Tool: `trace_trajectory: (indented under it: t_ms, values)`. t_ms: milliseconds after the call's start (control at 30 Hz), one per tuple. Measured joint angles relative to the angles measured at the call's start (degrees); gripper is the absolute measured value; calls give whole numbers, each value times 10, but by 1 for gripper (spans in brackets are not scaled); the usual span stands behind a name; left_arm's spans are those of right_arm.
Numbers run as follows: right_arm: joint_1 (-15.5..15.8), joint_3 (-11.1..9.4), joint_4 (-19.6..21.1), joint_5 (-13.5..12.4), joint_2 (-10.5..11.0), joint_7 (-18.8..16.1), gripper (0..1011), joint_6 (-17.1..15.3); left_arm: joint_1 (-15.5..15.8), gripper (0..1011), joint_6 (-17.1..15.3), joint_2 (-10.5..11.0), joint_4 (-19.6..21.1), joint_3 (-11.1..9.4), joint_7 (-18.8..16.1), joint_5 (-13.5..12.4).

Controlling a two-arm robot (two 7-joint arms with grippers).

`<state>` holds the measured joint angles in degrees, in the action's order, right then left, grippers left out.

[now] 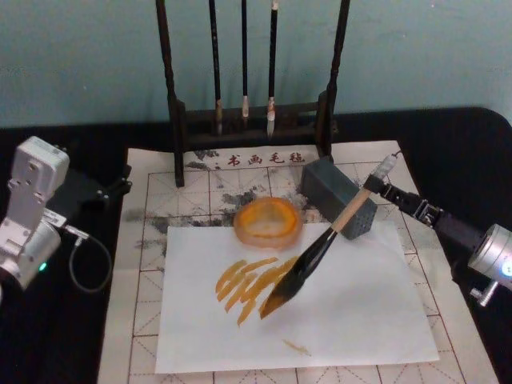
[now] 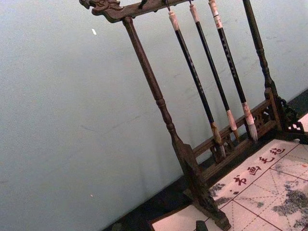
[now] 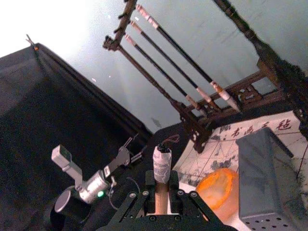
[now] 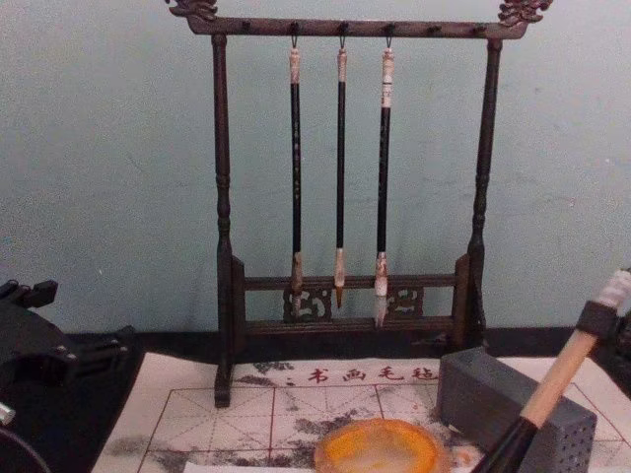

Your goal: Pick up the brush from the inkstone, write on the paper, then place the brush back to its original position.

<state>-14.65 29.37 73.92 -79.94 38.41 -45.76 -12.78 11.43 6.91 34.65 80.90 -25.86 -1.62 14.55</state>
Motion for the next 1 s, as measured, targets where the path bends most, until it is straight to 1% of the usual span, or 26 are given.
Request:
trace_trajectory:
  t_ms: [367,567,733,1000]
  values:
    - [-9,20,-4,18,9,-14,174,0,0,1001,0,0,0,0,0,0]
    - [-10,22,-4,20,7,-13,174,5,0,1001,0,0,0,0,0,0]
    - [-8,21,-4,20,2,-3,173,13,0,1001,0,0,0,0,0,0]
    - [-8,21,-4,25,-2,3,174,17,0,1001,0,0,0,0,0,0]
